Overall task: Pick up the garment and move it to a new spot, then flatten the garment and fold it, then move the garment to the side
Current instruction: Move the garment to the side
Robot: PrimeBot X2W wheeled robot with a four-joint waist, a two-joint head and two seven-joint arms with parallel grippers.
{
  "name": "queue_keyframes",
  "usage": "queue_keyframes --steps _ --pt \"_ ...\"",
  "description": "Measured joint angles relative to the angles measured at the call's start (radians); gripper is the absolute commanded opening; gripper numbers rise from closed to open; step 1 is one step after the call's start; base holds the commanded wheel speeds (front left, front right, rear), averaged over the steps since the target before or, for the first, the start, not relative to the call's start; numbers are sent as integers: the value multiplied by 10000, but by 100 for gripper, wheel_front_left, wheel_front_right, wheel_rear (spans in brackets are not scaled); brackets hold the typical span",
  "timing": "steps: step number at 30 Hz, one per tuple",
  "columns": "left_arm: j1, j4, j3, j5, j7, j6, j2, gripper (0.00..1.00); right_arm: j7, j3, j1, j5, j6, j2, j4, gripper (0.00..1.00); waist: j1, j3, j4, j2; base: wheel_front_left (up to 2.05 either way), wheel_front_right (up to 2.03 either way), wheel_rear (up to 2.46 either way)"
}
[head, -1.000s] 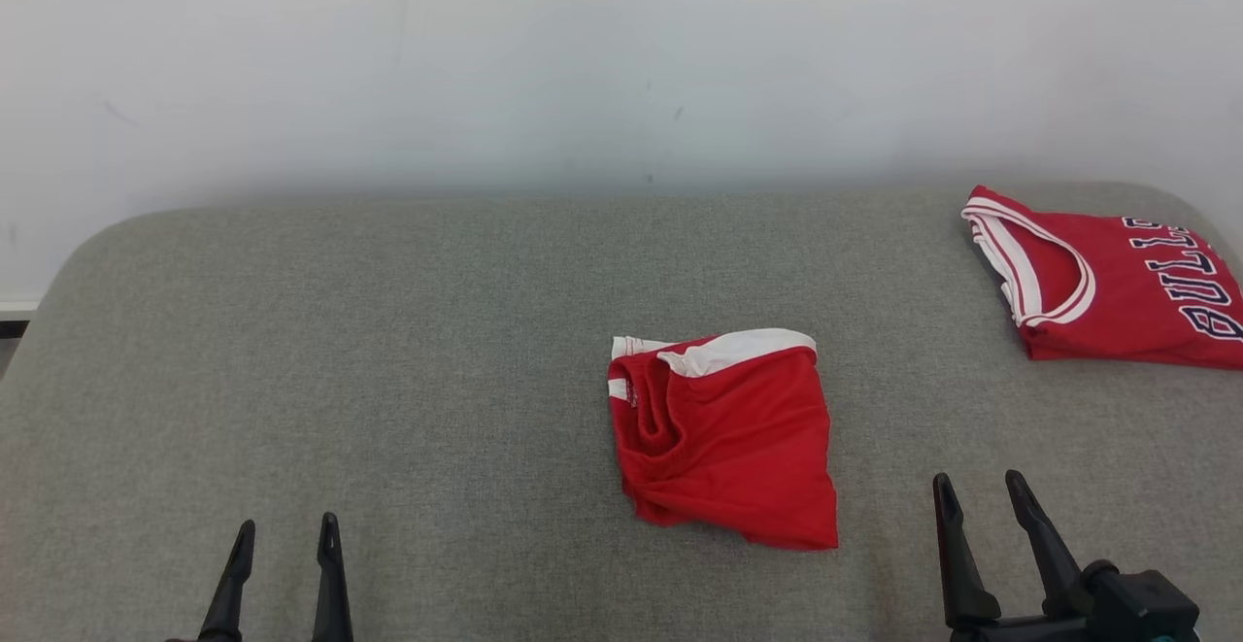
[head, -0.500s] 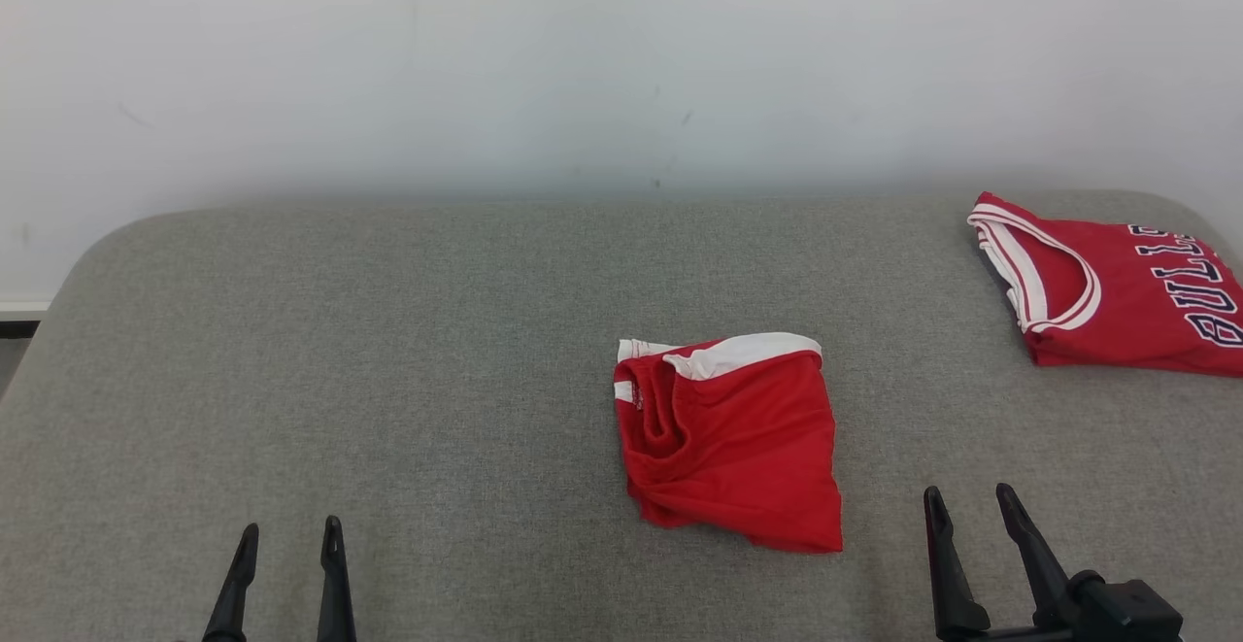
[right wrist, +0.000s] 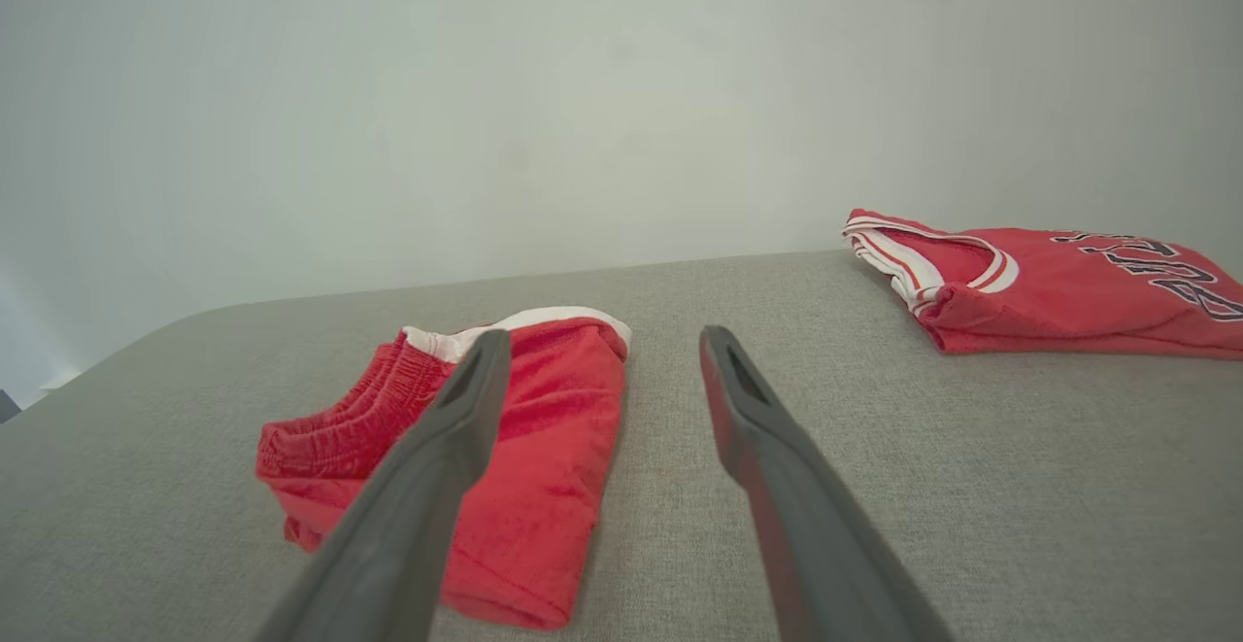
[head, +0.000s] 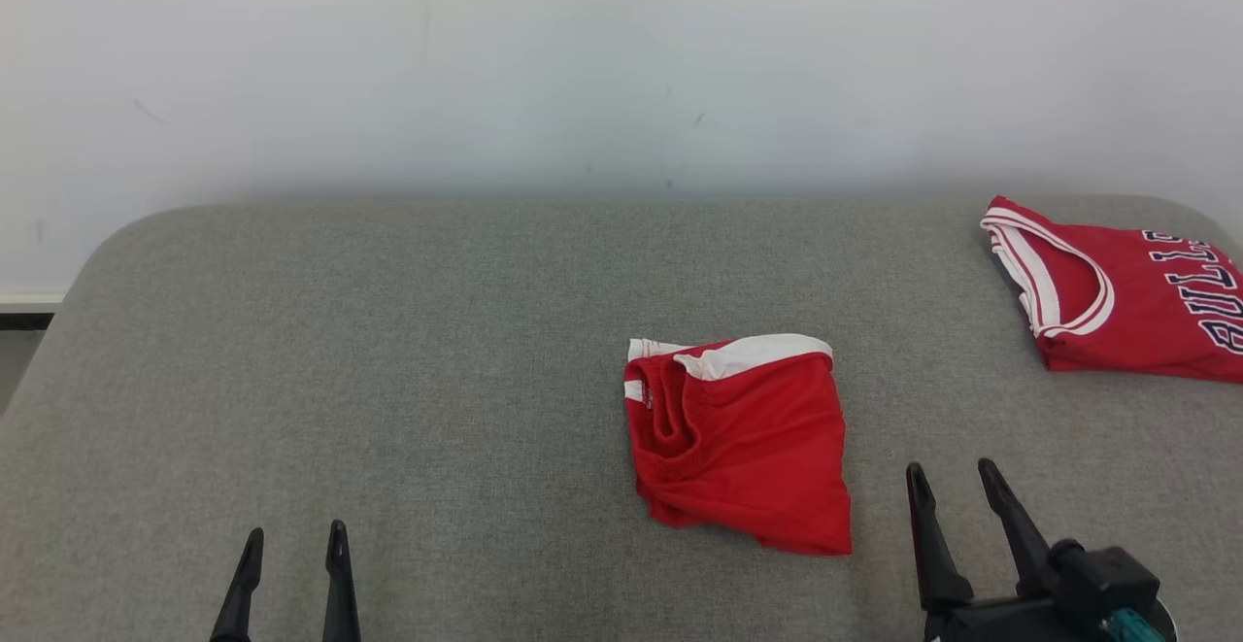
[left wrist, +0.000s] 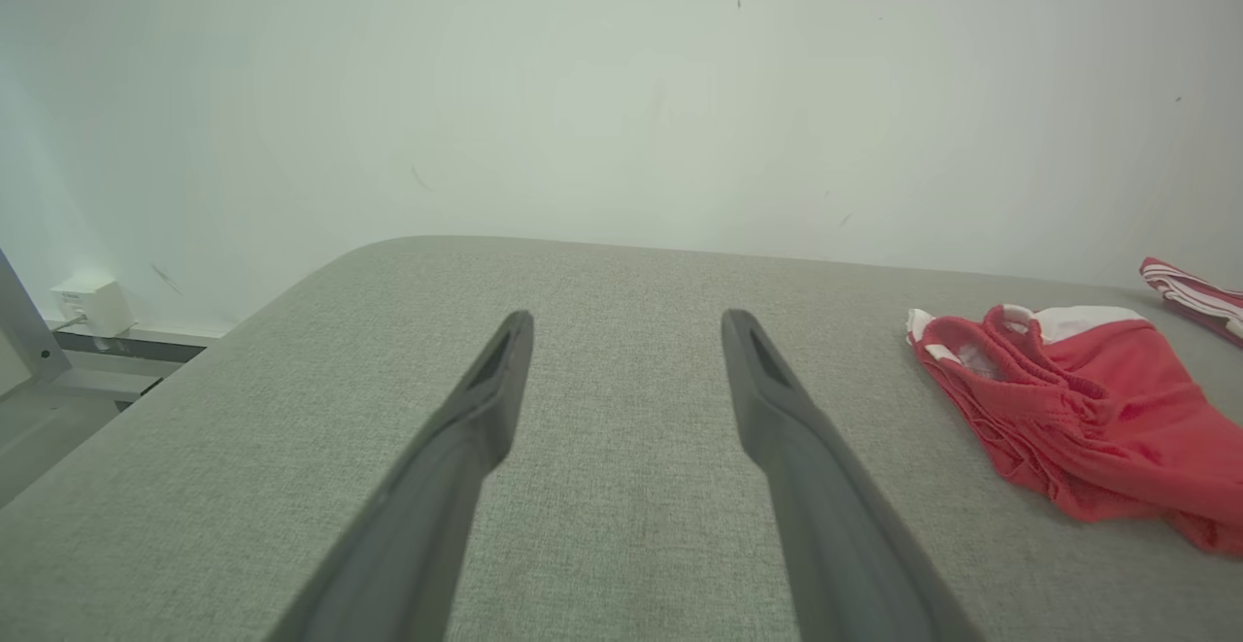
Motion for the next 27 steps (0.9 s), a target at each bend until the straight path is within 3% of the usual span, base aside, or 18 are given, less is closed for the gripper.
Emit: queue_keyframes --steps 7,14,27 --pt "-26 -42 -115 -56 0 31 -4 100 221 385 -1742 -173 0 -422 1312 100 0 102 229 0 0 0 0" --pt "-234 -36 -240 -58 0 25 -4 100 1012 466 -3767 -316 2 -639 3526 100 0 369 657 0 0 0 0" --pt "-647 153 -314 -157 0 -12 0 100 1586 21 -5324 -199 2 -387 7494 100 1 903 1294 1 0 0 0"
